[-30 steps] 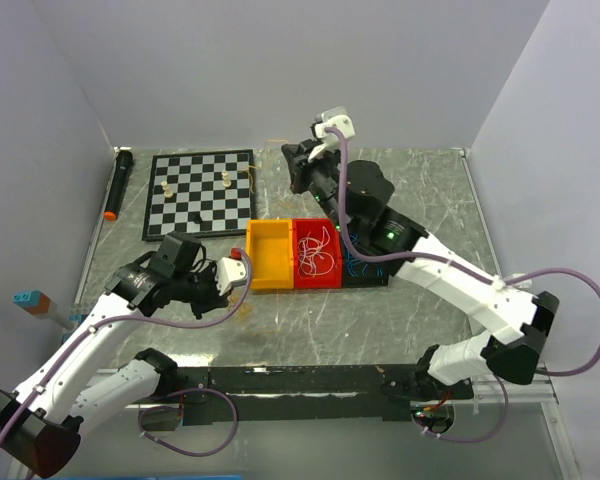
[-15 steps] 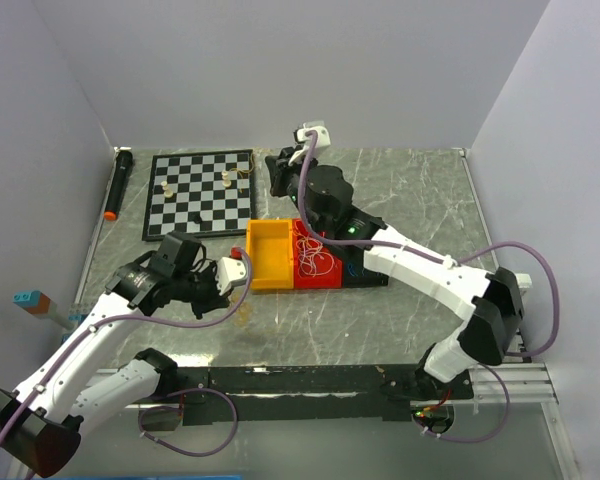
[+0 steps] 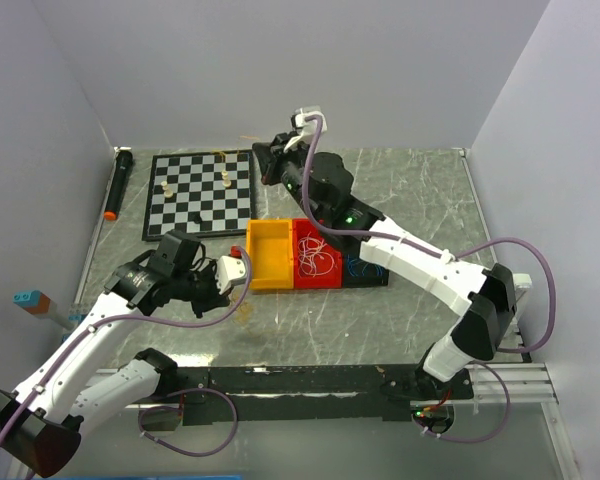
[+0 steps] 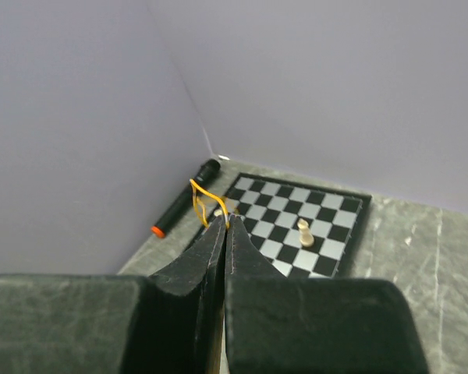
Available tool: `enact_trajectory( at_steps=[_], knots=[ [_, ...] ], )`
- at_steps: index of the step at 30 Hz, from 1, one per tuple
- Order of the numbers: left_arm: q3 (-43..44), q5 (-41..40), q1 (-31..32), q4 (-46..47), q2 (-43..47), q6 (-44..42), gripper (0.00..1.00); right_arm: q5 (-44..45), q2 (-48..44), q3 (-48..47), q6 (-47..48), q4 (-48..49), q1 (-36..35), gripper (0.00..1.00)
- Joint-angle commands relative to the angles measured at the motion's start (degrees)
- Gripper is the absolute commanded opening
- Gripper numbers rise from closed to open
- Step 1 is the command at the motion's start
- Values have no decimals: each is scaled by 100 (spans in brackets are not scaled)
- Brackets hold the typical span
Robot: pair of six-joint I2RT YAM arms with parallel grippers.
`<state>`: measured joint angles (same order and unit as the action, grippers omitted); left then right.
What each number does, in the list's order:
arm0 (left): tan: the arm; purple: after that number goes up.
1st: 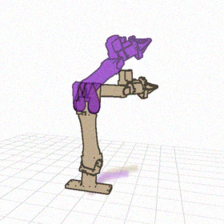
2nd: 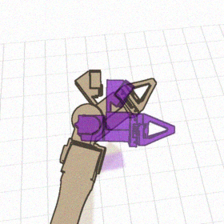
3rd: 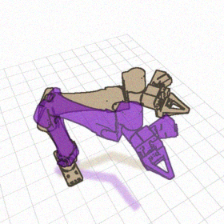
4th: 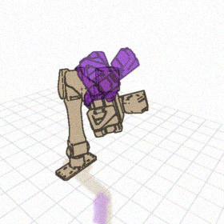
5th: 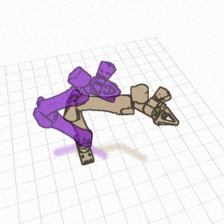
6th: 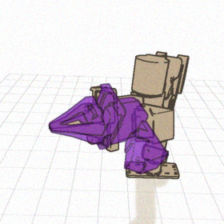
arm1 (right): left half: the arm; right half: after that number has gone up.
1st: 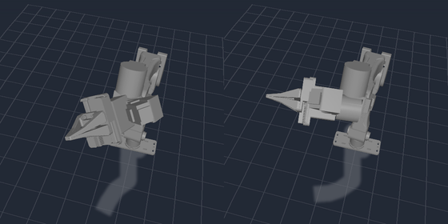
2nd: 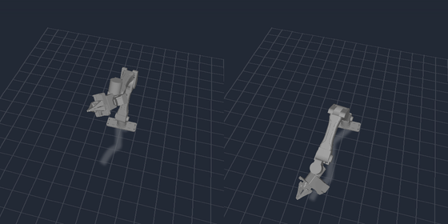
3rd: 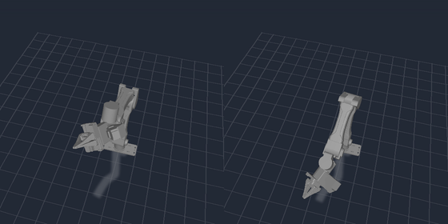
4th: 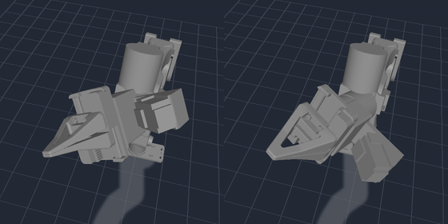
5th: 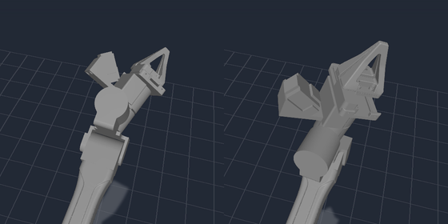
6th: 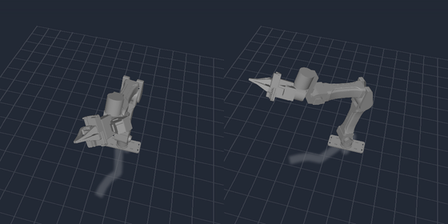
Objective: Untangle the cables
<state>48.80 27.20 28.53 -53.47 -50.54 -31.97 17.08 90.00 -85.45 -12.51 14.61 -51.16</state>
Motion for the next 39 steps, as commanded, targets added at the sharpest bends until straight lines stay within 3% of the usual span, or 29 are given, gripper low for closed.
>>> enact_trajectory(
  at_steps=[1, 7, 17, 27, 39],
  knots=[
    [253, 198, -32, -32, -8, -38, 1, -354, 176, -341, 39, 261, -8, 0],
    [297, 215, -32, -93, 53, -20, 1, -223, 273, -140, -251, 288, 0, 0],
    [350, 224, -50, -155, 54, -38, 1, 348, 115, 1108, -612, 359, 9, 0],
    [429, 268, -76, -155, 27, -11, 1, 1121, -728, 2383, -1332, 139, 9, 0],
    [526, 338, -138, -102, -96, 59, 1, 1035, -1239, 2710, -1350, -54, -149, 0]
  ],
)
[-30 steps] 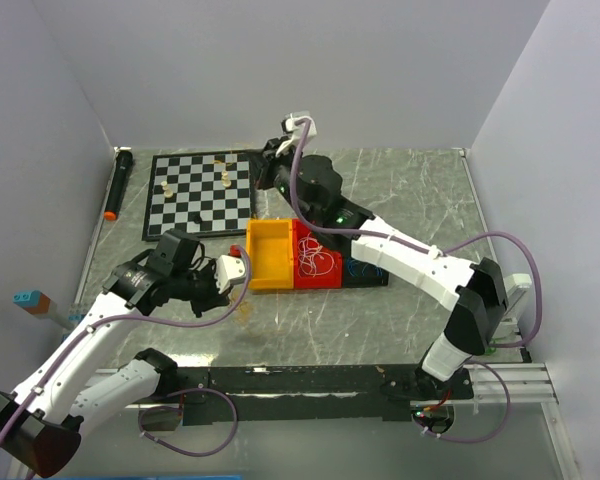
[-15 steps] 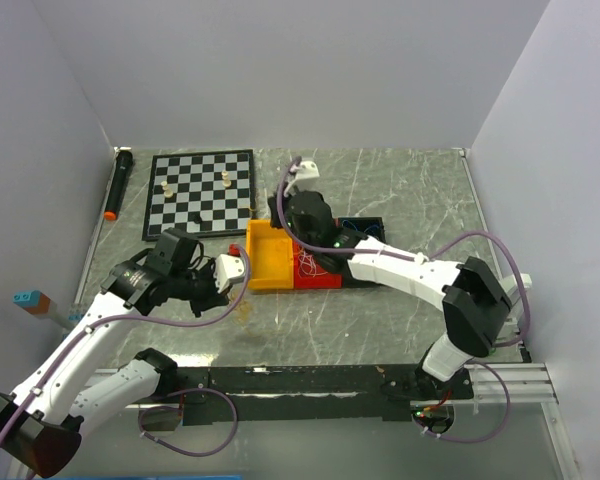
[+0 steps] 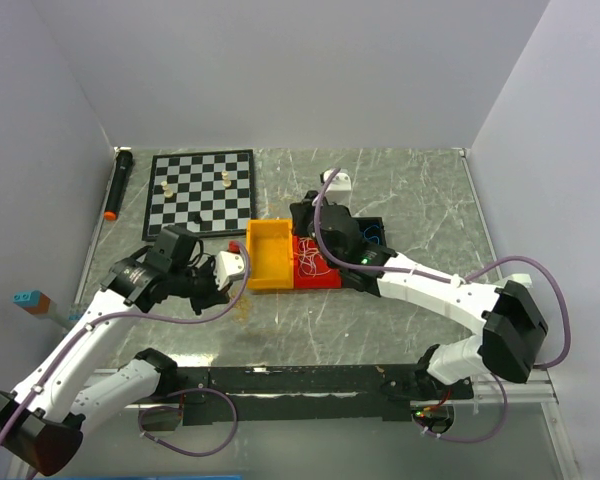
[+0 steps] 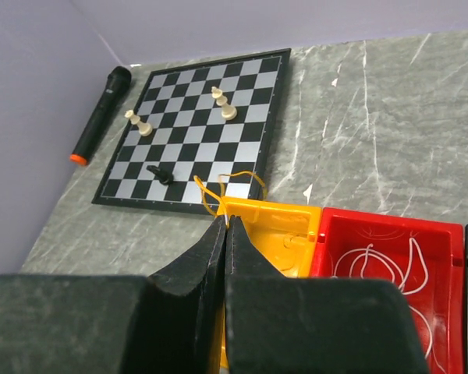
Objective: Untangle the cables
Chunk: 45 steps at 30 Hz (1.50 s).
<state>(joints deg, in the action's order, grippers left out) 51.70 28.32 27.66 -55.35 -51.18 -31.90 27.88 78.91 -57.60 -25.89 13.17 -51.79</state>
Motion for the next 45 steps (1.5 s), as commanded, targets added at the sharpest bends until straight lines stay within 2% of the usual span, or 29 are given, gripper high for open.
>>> enact_trajectory(
  at_steps=[1, 8, 14, 19, 24, 32, 45],
  knots=[
    [252, 227, -59, 86, -41, 61, 1, -107, -70, -154, -4, 20, -86, 0],
    [270, 218, -85, 42, -15, 35, 1, -64, 571, -979, -398, -937, -138, 0],
    [174, 236, -85, 51, 46, -27, 1, -63, 1344, -2077, -917, -2457, -156, 0],
    [235, 245, -85, 42, 46, -44, 1, -238, 2267, -3343, -1304, -3838, -174, 0],
    [182, 236, -85, 60, 99, -18, 1, -520, 2541, -3213, -1287, -3462, -156, 0],
    [182, 271, -85, 33, 143, -18, 1, -740, 3436, -3591, -1647, -3628, -51, 0],
    [226, 350, -85, -107, 187, -79, 1, -477, 4667, -4820, -2016, -4216, 345, 0]
  ],
)
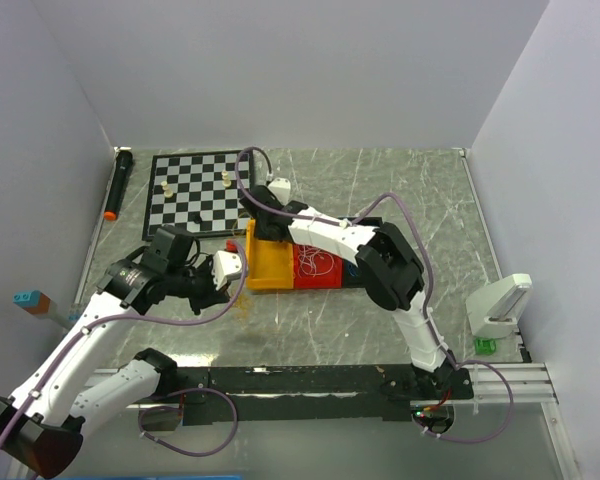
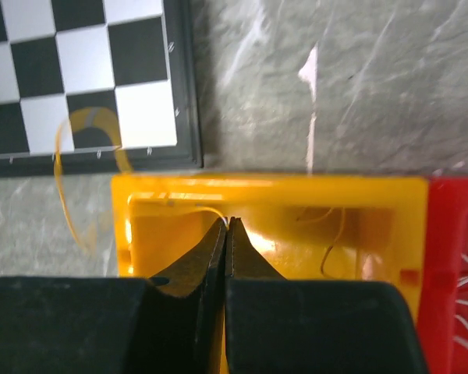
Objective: Untangle the cables
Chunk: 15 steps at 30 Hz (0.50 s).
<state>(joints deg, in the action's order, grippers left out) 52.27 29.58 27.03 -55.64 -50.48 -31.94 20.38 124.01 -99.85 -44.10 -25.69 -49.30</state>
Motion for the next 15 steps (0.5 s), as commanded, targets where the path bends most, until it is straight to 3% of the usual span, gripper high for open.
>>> enact_trajectory(
  at_steps=[1, 7, 10, 15],
  knots=[
    [161, 215, -22, -88, 117, -84, 1, 273, 229, -692, -205, -375, 113, 0],
    [90, 206, -22, -61, 108, -128, 1, -24, 546, -1019, -117, -639, 122, 1],
    [99, 223, -22, -44, 100, -128, 1, -280, 371, -607, -73, -438, 96, 20],
    [125, 258, -22, -53, 73, -119, 1, -368, -262, 184, -56, -33, 87, 42]
  ],
)
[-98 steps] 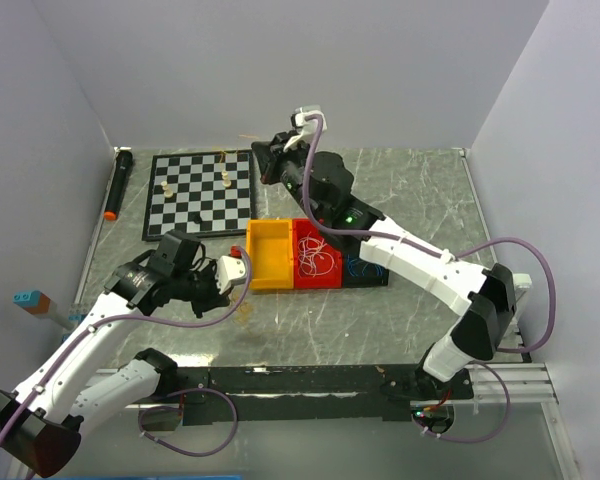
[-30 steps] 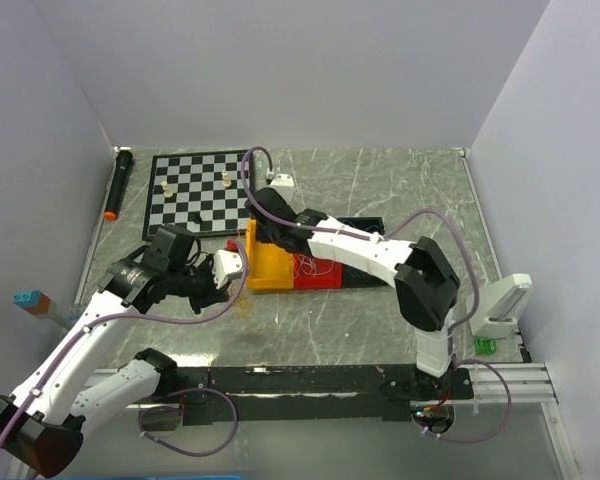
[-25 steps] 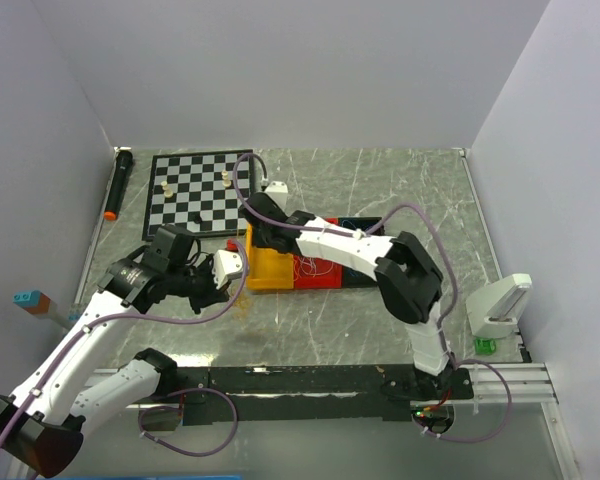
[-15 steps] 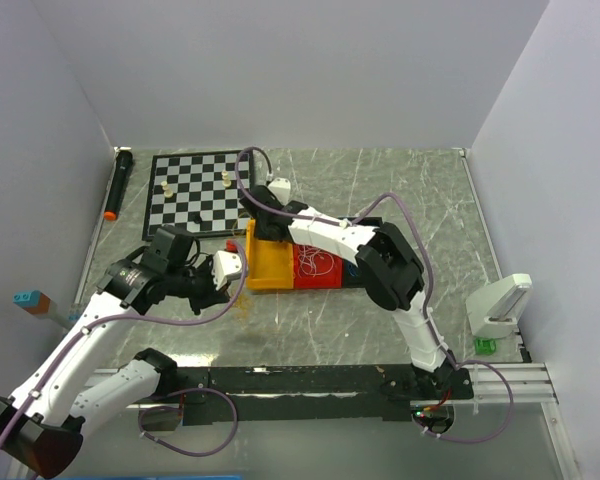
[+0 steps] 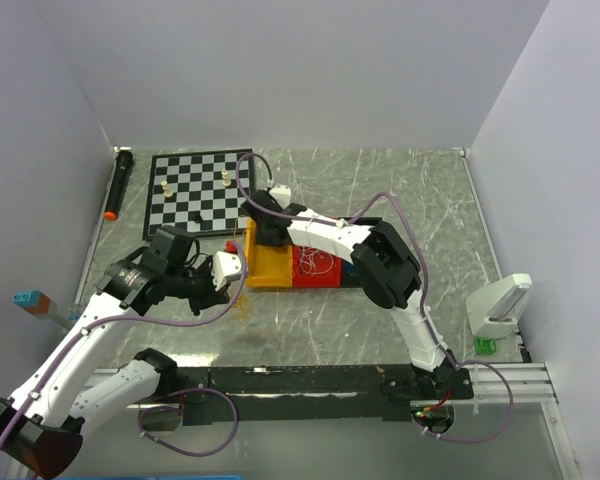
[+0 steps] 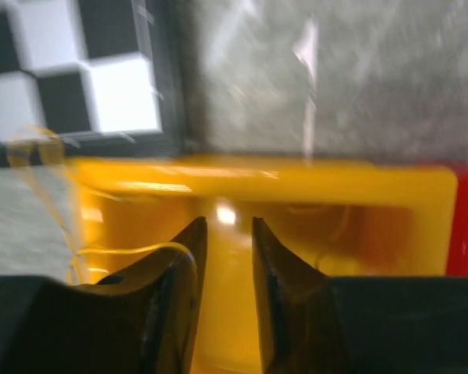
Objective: Untangle the cables
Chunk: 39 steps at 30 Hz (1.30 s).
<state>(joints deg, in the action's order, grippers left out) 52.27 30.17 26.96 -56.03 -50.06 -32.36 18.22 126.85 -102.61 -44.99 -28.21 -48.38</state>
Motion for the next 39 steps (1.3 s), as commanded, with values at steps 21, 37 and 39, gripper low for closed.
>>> enact_trajectory(
  at_steps=[21, 37, 39],
  knots=[
    [178, 200, -15, -57, 67, -42, 1, -161, -1874, 276, 764, 228, 13, 62],
    [248, 129, -24, -180, 76, -86, 1, -829, -769, -1101, 1712, 176, 48, 71],
    [196, 42, -50, -242, 119, -130, 1, -759, -425, -1453, 1827, 18, 48, 72]
  ],
)
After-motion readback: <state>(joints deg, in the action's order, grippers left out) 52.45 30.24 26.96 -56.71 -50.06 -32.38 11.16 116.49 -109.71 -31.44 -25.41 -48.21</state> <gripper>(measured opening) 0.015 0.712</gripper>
